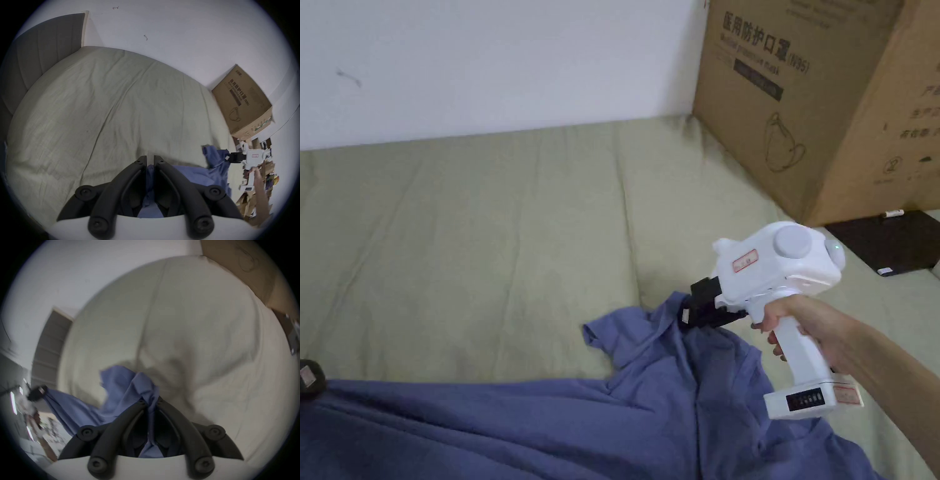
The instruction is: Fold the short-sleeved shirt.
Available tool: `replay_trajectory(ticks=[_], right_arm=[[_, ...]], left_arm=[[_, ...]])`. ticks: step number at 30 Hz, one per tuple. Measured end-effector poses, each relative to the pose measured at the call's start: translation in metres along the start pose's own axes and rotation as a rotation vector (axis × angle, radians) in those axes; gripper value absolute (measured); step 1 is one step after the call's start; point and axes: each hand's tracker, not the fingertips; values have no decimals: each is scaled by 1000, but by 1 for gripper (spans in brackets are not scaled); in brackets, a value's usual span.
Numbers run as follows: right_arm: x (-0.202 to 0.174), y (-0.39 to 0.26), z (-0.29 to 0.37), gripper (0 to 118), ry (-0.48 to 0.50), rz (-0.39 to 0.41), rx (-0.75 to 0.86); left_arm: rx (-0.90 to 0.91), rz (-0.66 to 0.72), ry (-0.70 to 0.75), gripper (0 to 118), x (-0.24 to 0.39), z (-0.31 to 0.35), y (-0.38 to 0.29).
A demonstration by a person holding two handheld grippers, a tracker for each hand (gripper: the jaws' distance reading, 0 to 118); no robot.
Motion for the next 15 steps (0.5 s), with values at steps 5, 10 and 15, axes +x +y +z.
replay_trajectory(ticks=[5, 10, 15], right_arm=[[-3, 8, 76, 4, 116, -79, 172], [-13, 11, 166, 5, 150, -94, 305], [-32, 17, 235, 5, 193, -55, 379]], left_arm=[[82, -20, -34, 7, -6, 58, 19], [178, 18, -119, 7, -12, 122, 41], [239, -16, -171, 7, 9, 175, 64]])
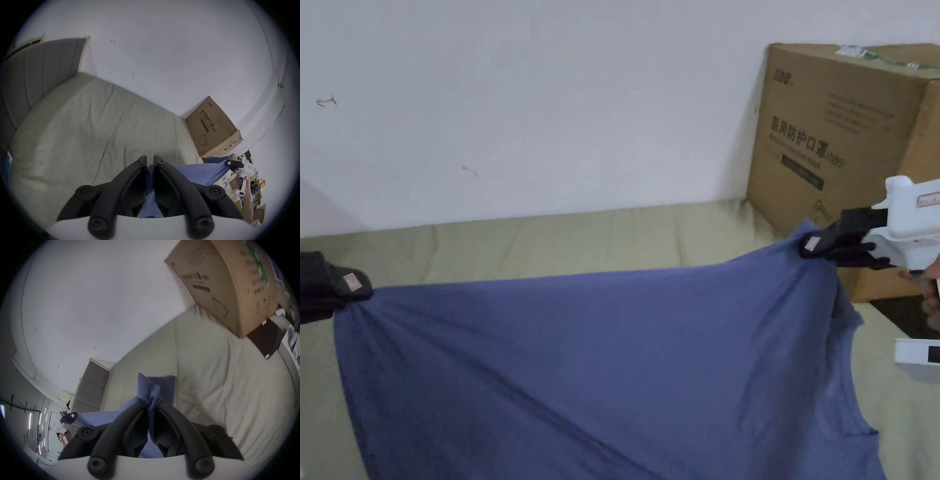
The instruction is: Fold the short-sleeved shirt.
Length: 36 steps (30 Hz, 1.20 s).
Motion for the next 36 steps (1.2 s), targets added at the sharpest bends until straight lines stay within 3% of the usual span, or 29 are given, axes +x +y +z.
replay_trajectory(ticks=[1, 6, 8, 10, 15, 20, 23, 26, 30, 36], right_arm=[[-25, -10, 12, 5, 26, 11, 26], [-70, 18, 38, 4, 62, -5, 102], [-90, 32, 39, 4, 65, 38, 130], [-99, 61, 27, 5, 36, 87, 153], [-144, 105, 0, 5, 57, 92, 193], [-194, 152, -33, 5, 32, 147, 252], [-216, 177, -42, 5, 54, 153, 280], [-243, 184, -43, 5, 26, 235, 322], [-267, 191, -41, 5, 79, 230, 382], [-269, 174, -61, 4, 62, 266, 384]], left_arm=[[21, 18, -24, 7, 4, 7, 8], [77, 19, -61, 7, 24, 24, 55], [99, 23, -56, 7, 21, 20, 81], [126, 27, -70, 7, 23, 18, 109], [180, -15, 39, 7, 51, 4, 167], [264, -104, 84, 7, 68, -21, 241], [285, -75, 100, 7, 63, -37, 283], [334, -71, 106, 7, 67, -44, 313], [406, -183, 109, 7, 73, -52, 339], [402, -198, 155, 7, 52, -74, 328]])
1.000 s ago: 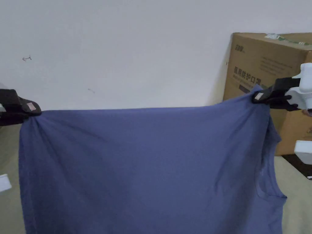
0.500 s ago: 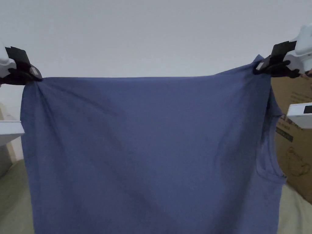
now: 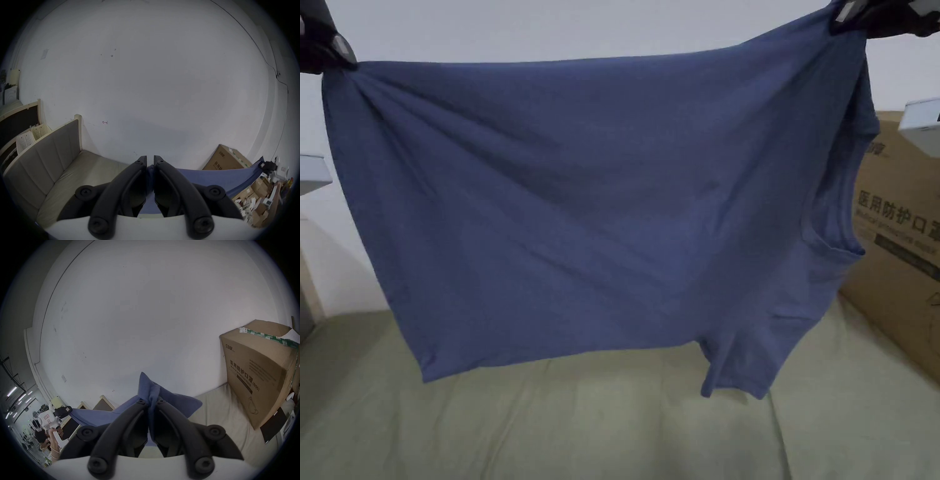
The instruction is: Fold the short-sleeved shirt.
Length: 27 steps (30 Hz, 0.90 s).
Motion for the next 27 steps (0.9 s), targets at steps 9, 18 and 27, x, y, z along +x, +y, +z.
replay_trajectory(ticks=[9, 18, 27], right_arm=[[78, -129, -68, 4, -84, -104, -220], [219, -258, -151, 5, -232, -240, -482], [260, -356, -134, 4, -327, -261, -618]], left_arm=[[-232, -49, 120, 7, -36, -72, -140], [-491, -36, 258, 7, -64, -122, -341], [-623, -73, 283, 7, -93, -102, -430]])
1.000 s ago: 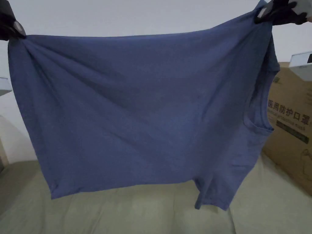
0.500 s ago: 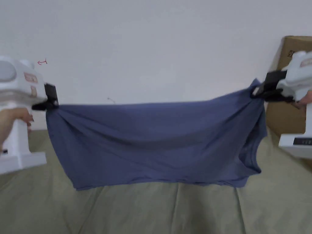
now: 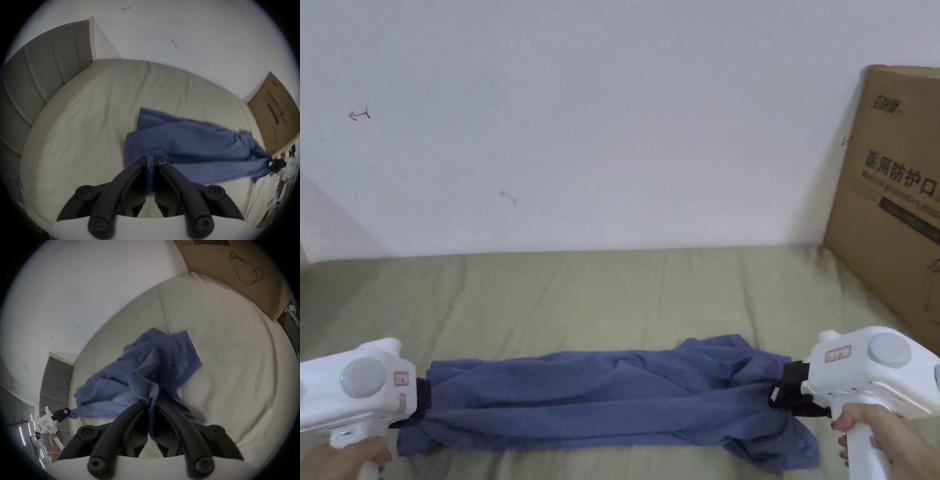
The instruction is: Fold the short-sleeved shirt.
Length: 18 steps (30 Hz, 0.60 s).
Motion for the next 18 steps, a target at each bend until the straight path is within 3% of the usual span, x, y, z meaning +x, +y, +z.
replay_trajectory(ticks=[5, 8, 12, 16, 18], right_arm=[[22, -52, 57, 4, 5, 80, 78], [18, -116, 110, 4, 73, 144, 161], [32, -187, 166, 4, 77, 133, 169], [54, -282, 209, 4, 82, 133, 215], [67, -330, 220, 4, 35, 105, 189]], left_arm=[[35, -30, -56, 7, -35, 66, -63], [59, -53, -68, 7, -51, 120, -114], [72, -173, -54, 7, -71, 179, -182], [66, -194, -27, 7, -85, 223, -251], [36, -219, 0, 7, -91, 236, -281]])
